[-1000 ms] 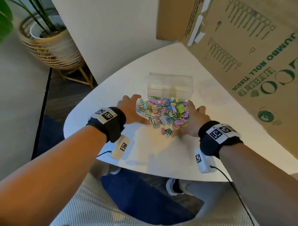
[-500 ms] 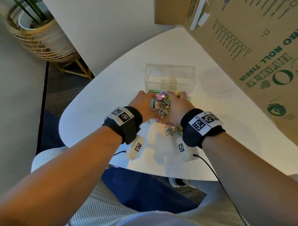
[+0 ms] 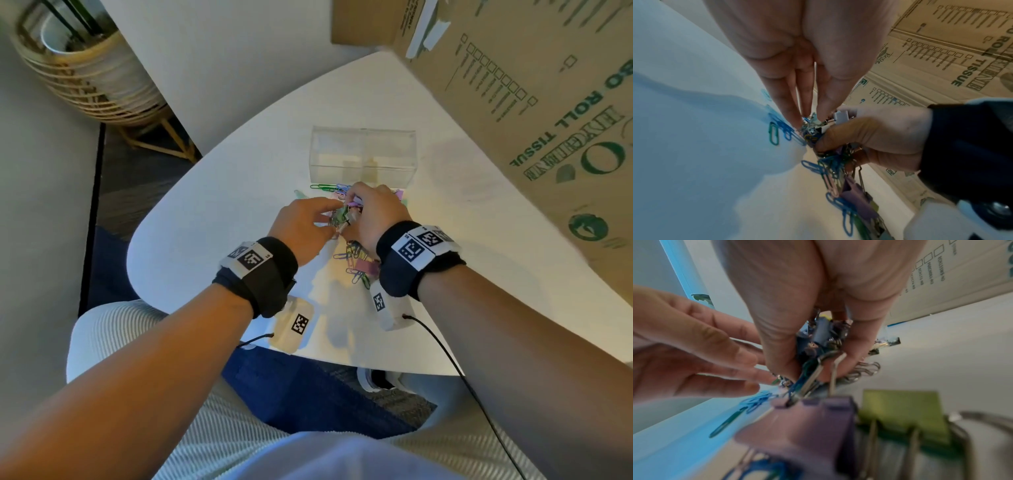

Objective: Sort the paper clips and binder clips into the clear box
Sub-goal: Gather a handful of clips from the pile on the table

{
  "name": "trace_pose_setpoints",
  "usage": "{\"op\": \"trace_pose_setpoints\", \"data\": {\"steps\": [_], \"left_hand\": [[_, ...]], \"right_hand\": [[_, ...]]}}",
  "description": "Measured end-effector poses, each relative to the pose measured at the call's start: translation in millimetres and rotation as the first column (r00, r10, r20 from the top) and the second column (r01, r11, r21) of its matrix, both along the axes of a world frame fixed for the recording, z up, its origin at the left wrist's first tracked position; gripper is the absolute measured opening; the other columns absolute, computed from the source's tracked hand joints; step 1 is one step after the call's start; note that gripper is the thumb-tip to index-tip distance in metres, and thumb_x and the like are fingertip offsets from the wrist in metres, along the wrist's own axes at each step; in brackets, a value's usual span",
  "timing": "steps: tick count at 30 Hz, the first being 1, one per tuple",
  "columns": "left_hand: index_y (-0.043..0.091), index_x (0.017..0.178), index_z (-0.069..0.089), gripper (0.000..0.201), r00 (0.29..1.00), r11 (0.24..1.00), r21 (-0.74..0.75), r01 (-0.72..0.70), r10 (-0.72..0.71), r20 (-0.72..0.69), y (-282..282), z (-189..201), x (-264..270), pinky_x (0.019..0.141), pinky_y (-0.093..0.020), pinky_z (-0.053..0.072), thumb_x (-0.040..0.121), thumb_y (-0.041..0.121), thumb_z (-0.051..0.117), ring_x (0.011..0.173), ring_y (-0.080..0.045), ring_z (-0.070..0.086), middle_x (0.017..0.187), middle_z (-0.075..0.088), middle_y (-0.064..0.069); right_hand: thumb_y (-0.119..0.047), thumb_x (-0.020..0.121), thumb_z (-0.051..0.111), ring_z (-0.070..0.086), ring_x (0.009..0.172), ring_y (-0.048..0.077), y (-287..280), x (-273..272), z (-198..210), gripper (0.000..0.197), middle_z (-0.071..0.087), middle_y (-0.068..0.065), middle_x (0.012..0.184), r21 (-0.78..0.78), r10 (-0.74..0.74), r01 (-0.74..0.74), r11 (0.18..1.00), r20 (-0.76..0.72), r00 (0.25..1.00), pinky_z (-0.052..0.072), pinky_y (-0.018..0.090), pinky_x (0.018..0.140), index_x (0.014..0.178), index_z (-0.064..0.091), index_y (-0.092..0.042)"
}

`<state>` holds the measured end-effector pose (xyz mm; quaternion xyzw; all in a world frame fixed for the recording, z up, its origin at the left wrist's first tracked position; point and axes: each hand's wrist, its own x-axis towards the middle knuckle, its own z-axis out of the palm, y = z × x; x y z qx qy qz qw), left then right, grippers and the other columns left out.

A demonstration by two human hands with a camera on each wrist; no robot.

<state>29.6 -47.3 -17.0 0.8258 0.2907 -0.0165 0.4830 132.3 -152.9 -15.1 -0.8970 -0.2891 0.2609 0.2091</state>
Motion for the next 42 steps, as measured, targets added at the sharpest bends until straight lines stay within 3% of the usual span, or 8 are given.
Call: {"op": "trace_pose_setpoints", "data": {"steps": [5, 10, 18, 26, 30, 32, 37, 42], "left_hand": [[0.035, 0.119, 0.06, 0.039, 0.993, 0.998, 0.0, -0.062, 0.062, 0.097, 1, -1, -5, 0.062, -0.001, 0.04, 0.089, 0.01, 0.059, 0.112, -0.008, 0.055, 0.124, 0.059, 0.005], [0.024, 0.107, 0.065, 0.027, 0.945, 0.958, -0.213, -0.19, 0.237, 0.226, -6, 4, -3, 0.073, -0.018, 0.052, 0.09, 0.006, 0.055, 0.09, -0.014, 0.062, 0.11, 0.067, 0.001], [0.01, 0.119, 0.059, 0.026, 0.856, 0.607, -0.744, -0.279, 0.508, 0.094, -17, 9, 17, 0.09, -0.031, 0.051, 0.097, 0.023, 0.051, 0.102, -0.024, 0.064, 0.116, 0.064, -0.011], [0.011, 0.114, 0.058, 0.048, 0.871, 0.181, -0.956, -0.233, 0.475, -0.123, -25, 16, 41, 0.081, -0.036, 0.048, 0.097, 0.051, 0.037, 0.094, -0.025, 0.062, 0.107, 0.064, -0.013], [0.013, 0.083, 0.052, 0.023, 0.827, -0.016, -0.974, -0.226, 0.526, -0.2, -32, 18, 49, 0.062, -0.018, 0.05, 0.101, 0.013, 0.038, 0.066, -0.008, 0.056, 0.081, 0.052, -0.005], [0.013, 0.078, 0.046, 0.029, 0.786, 0.006, -0.977, -0.215, 0.595, -0.17, -35, 22, 48, 0.059, -0.01, 0.046, 0.099, -0.004, 0.035, 0.063, -0.001, 0.05, 0.077, 0.046, -0.003], [0.009, 0.094, 0.058, 0.027, 0.768, -0.13, -0.977, -0.17, 0.603, -0.214, -33, 20, 43, 0.082, -0.034, 0.046, 0.098, 0.028, 0.039, 0.09, -0.022, 0.057, 0.092, 0.061, -0.012], [0.003, 0.102, 0.063, 0.038, 0.816, -0.16, -0.983, -0.094, 0.553, -0.169, -26, 19, 36, 0.088, -0.042, 0.046, 0.096, 0.032, 0.041, 0.096, -0.031, 0.061, 0.095, 0.07, -0.02]], "right_hand": [[-0.02, 0.075, 0.074, 0.05, 0.081, 0.025, -4, 4, 1, 0.034, 0.048, 0.007, 0.105, 0.053, -0.072, 0.073, 0.996, -0.02, 0.997, 0.037, 0.024, 0.07, 0.103, 0.058, -0.026], [-0.013, 0.068, 0.077, 0.061, 0.079, 0.028, -11, 13, 5, 0.028, 0.061, 0.002, 0.091, 0.133, -0.197, 0.209, 0.969, -0.101, 0.975, 0.054, 0.032, 0.071, 0.091, 0.062, -0.022], [-0.006, 0.07, 0.076, 0.055, 0.055, 0.018, -23, 23, 25, 0.023, 0.06, 0.004, 0.081, 0.256, -0.245, 0.296, 0.92, -0.214, 0.946, 0.047, 0.02, 0.042, 0.082, 0.061, -0.02], [-0.004, 0.064, 0.073, 0.051, 0.062, 0.009, -13, 12, 50, 0.028, 0.059, -0.009, 0.072, 0.308, 0.029, 0.004, 0.951, -0.104, 0.994, 0.041, 0.013, 0.05, 0.085, 0.063, -0.019], [-0.007, 0.065, 0.072, 0.056, 0.086, 0.019, -1, 6, 49, 0.037, 0.06, 0.003, 0.097, 0.189, 0.17, -0.17, 0.967, 0.016, 0.985, 0.044, 0.021, 0.067, 0.098, 0.063, -0.021], [-0.007, 0.067, 0.072, 0.056, 0.091, 0.022, 1, 5, 49, 0.046, 0.056, 0.007, 0.104, 0.156, 0.176, -0.175, 0.972, 0.01, 0.984, 0.047, 0.028, 0.074, 0.108, 0.059, -0.024], [-0.012, 0.068, 0.074, 0.059, 0.088, 0.02, -1, 1, 63, 0.075, 0.057, 0.006, 0.106, 0.18, 0.203, -0.198, 0.964, -0.012, 0.979, 0.051, 0.03, 0.077, 0.131, 0.039, -0.03], [-0.017, 0.068, 0.084, 0.058, 0.097, 0.012, -13, -1, 70, 0.077, 0.056, -0.005, 0.12, 0.264, 0.146, -0.125, 0.956, -0.062, 0.987, 0.044, 0.009, 0.073, 0.131, 0.045, -0.035]]}}
